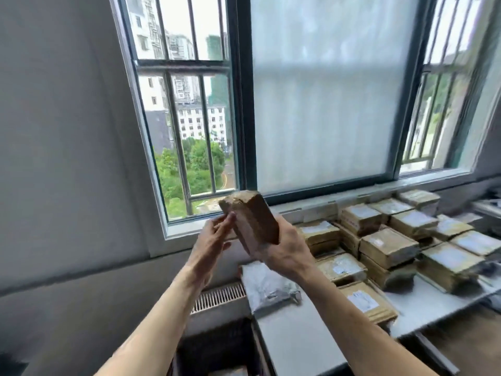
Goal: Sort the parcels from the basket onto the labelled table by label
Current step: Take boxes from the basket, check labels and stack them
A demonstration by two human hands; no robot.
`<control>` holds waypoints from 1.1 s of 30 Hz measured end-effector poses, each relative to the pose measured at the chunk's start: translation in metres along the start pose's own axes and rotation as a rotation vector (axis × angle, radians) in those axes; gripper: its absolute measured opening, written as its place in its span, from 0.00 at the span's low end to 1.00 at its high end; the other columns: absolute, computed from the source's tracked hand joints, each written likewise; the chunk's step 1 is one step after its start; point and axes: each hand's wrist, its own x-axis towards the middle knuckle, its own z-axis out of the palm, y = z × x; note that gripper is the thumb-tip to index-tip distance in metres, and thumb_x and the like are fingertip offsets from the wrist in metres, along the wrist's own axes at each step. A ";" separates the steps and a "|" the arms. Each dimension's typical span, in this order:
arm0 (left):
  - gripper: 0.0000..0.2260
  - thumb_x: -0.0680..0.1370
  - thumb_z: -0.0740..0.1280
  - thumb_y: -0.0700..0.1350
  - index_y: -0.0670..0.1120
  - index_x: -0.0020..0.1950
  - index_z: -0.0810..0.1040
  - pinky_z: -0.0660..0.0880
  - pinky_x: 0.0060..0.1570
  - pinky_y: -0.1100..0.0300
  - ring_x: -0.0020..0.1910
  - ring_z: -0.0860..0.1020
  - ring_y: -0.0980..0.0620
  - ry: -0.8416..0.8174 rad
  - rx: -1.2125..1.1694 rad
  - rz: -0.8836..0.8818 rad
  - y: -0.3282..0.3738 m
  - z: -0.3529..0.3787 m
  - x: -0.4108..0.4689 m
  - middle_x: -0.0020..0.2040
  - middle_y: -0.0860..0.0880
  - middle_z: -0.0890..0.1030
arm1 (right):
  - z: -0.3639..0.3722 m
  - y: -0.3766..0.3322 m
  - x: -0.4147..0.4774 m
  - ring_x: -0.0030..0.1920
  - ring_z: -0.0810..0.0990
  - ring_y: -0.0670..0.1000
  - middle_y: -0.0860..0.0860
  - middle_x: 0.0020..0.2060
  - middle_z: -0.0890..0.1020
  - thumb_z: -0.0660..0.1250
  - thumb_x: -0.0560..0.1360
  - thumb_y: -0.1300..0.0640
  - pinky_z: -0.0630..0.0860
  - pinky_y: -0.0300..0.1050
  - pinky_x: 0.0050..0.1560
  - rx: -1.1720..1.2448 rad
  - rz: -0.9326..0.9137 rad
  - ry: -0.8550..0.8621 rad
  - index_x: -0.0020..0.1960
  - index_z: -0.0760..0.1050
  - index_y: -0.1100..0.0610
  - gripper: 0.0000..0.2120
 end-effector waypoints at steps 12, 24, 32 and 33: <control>0.21 0.74 0.68 0.59 0.47 0.60 0.82 0.84 0.37 0.52 0.46 0.88 0.45 -0.035 -0.079 0.233 0.151 -0.012 -0.038 0.47 0.46 0.88 | -0.064 -0.111 0.012 0.52 0.86 0.61 0.59 0.52 0.87 0.70 0.67 0.65 0.82 0.64 0.53 0.654 -0.006 -0.117 0.61 0.79 0.59 0.21; 0.13 0.80 0.69 0.53 0.45 0.56 0.82 0.85 0.37 0.52 0.42 0.88 0.45 -0.005 -0.206 0.217 0.178 -0.013 -0.062 0.47 0.45 0.88 | -0.066 -0.124 0.015 0.37 0.86 0.55 0.55 0.42 0.87 0.58 0.76 0.65 0.84 0.50 0.35 0.940 0.073 -0.236 0.52 0.81 0.59 0.13; 0.18 0.77 0.70 0.56 0.44 0.59 0.82 0.86 0.43 0.48 0.46 0.87 0.42 0.034 -0.195 0.223 0.169 -0.024 -0.059 0.51 0.42 0.88 | -0.050 -0.119 0.021 0.45 0.84 0.60 0.58 0.49 0.86 0.63 0.70 0.62 0.83 0.60 0.46 0.983 0.103 -0.282 0.53 0.83 0.59 0.15; 0.19 0.76 0.70 0.56 0.44 0.59 0.82 0.86 0.43 0.48 0.47 0.87 0.42 0.035 -0.196 0.222 0.167 -0.026 -0.059 0.51 0.42 0.88 | -0.048 -0.118 0.022 0.44 0.84 0.59 0.58 0.48 0.86 0.62 0.71 0.63 0.83 0.57 0.44 0.984 0.102 -0.281 0.52 0.83 0.59 0.14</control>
